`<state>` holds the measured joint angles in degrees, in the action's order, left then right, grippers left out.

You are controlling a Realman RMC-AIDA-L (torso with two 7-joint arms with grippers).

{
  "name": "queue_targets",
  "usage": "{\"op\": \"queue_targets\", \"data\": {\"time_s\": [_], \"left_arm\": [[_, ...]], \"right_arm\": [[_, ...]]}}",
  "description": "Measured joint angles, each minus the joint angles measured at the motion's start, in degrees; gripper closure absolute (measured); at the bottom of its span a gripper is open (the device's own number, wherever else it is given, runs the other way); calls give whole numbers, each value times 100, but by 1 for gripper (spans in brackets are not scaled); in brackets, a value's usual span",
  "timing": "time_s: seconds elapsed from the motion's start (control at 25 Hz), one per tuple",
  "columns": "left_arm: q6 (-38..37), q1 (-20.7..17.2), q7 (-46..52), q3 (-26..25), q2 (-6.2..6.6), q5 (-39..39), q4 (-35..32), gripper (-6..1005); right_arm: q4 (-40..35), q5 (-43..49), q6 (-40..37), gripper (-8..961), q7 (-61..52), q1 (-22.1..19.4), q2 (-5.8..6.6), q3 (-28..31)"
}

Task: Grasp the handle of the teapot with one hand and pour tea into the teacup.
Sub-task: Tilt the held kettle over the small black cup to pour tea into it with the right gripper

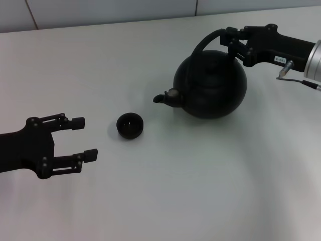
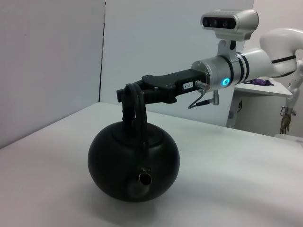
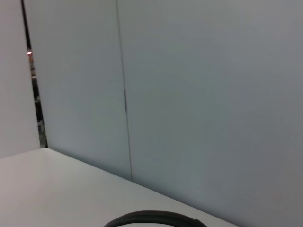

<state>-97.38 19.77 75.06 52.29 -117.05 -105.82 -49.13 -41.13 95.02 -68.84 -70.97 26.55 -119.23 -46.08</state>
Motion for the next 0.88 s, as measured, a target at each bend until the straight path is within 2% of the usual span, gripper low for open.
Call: {"op": "queue_targets", "data": {"time_s": [0.36, 0.88], "left_arm": [[-8, -8, 0, 0, -1, 0, 0, 220], [-12, -17, 0, 0, -6, 0, 0, 220]], "right_arm": [[-222, 57, 23, 791, -16, 121, 5, -198], [-647, 86, 310, 791, 31, 271, 8, -814]]}}
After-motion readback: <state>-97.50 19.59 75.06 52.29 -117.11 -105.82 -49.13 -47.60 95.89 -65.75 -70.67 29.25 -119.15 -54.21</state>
